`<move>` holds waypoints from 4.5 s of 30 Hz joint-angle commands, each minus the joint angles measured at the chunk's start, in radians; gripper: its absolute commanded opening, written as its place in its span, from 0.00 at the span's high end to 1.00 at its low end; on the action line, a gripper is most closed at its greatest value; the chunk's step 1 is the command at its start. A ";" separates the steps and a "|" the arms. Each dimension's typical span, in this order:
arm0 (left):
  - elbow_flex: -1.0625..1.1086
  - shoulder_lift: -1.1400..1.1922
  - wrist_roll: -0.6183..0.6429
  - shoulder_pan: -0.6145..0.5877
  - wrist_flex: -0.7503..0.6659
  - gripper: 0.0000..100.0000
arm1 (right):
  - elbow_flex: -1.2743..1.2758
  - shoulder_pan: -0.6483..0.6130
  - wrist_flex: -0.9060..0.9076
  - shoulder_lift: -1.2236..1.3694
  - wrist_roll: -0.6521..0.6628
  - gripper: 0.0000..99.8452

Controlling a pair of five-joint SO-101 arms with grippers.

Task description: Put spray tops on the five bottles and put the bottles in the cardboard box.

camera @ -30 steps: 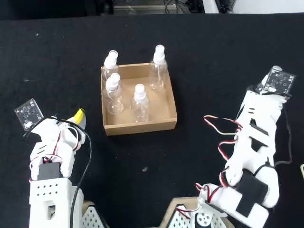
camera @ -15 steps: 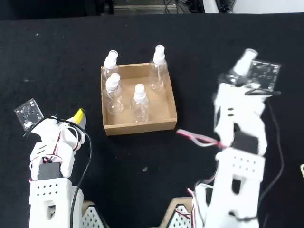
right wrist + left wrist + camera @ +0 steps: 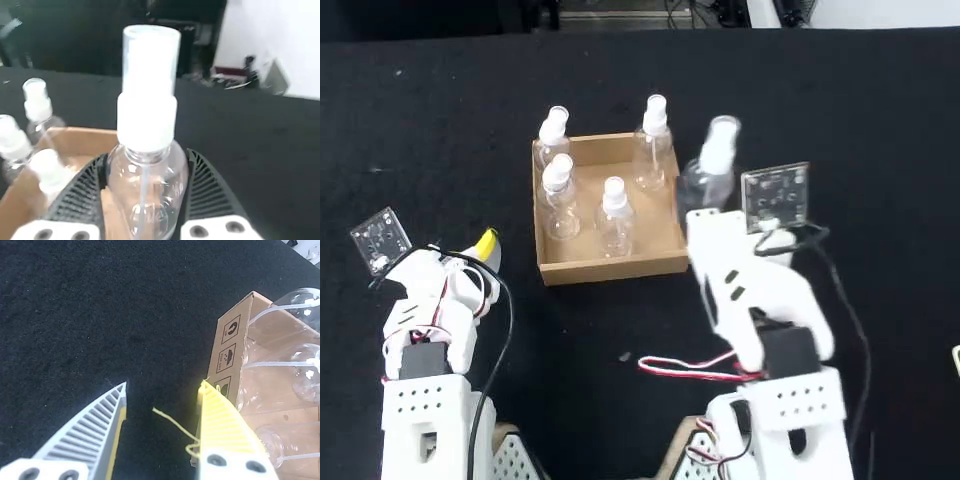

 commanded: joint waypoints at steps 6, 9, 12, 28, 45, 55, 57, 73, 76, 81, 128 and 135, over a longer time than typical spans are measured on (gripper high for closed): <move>-0.005 -0.012 0.003 -0.010 -0.018 0.79 | 0.082 -0.057 -0.178 0.058 -0.003 0.99; -0.004 -0.012 0.003 -0.010 -0.018 0.79 | 0.127 -0.054 -0.264 0.111 -0.003 0.99; -0.002 -0.012 0.003 -0.010 -0.018 0.79 | 0.131 -0.052 -0.322 0.188 -0.003 0.99; -0.004 -0.012 0.003 -0.010 -0.018 0.79 | 0.145 -0.057 -0.488 0.426 -0.003 0.99; -0.004 -0.012 0.003 -0.010 -0.018 0.79 | 0.168 -0.057 -0.539 0.467 0.052 0.91; -0.005 -0.012 0.003 -0.010 -0.018 0.79 | 0.166 -0.083 -0.497 0.466 0.052 0.85; -0.005 -0.012 0.003 -0.010 -0.018 0.79 | 0.166 -0.104 -0.496 0.466 0.052 0.85; -0.005 -0.012 0.003 -0.010 -0.018 0.79 | 0.166 -0.112 -0.494 0.466 0.052 0.74; -0.005 -0.012 0.003 -0.010 -0.018 0.79 | 0.166 -0.112 -0.494 0.466 0.052 0.74; -0.005 -0.012 0.003 -0.010 -0.018 0.79 | 0.166 -0.112 -0.494 0.466 0.052 0.73; -0.008 -0.012 0.003 -0.010 -0.023 0.79 | 0.082 -0.112 -0.285 0.300 0.043 0.61; -0.010 -0.012 0.003 -0.010 -0.023 0.79 | 0.093 -0.112 -0.147 0.150 0.043 0.61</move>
